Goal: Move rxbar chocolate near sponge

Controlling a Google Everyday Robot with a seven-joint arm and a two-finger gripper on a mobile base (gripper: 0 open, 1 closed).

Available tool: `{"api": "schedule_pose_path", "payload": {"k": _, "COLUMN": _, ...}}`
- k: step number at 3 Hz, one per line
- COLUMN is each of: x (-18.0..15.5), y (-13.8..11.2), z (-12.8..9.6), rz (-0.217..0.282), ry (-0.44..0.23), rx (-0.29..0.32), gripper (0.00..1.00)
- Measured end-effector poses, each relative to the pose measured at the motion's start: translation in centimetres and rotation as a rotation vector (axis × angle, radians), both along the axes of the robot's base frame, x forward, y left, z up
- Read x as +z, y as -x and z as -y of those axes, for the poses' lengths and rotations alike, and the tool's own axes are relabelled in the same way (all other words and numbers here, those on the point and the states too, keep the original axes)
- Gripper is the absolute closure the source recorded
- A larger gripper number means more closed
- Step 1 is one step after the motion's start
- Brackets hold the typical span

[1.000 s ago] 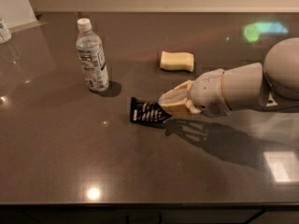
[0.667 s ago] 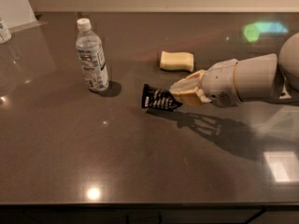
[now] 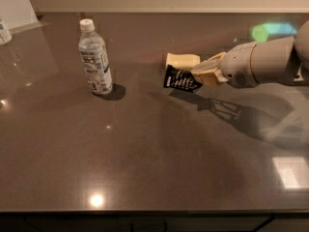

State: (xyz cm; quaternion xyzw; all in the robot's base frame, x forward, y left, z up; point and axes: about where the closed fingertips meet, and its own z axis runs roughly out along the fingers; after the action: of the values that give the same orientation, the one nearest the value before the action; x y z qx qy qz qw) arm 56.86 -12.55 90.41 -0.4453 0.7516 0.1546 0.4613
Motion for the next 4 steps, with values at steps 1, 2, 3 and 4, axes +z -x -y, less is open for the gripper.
{"api": "schedule_pose_path", "payload": {"k": 1, "x": 0.0, "y": -3.1, "z": 2.1, "rz": 0.01, "ry": 0.019, "rx": -0.051, "gripper": 1.0}}
{"api": "schedule_pose_path", "payload": {"k": 2, "x": -0.7, "y": -5.2, "z": 3.7, "rz": 0.003, "ry": 0.043, "rx": -0.088, "gripper": 0.84}}
{"api": "schedule_pose_path", "payload": {"k": 3, "x": -1.3, "y": -6.3, "z": 4.9, "rz": -0.003, "ry": 0.066, "rx": -0.106, "gripper": 0.61}}
{"api": "schedule_pose_path", "payload": {"k": 4, "x": -1.3, "y": -6.3, "z": 4.6, "rz": -0.003, "ry": 0.065, "rx": -0.102, "gripper": 0.38}}
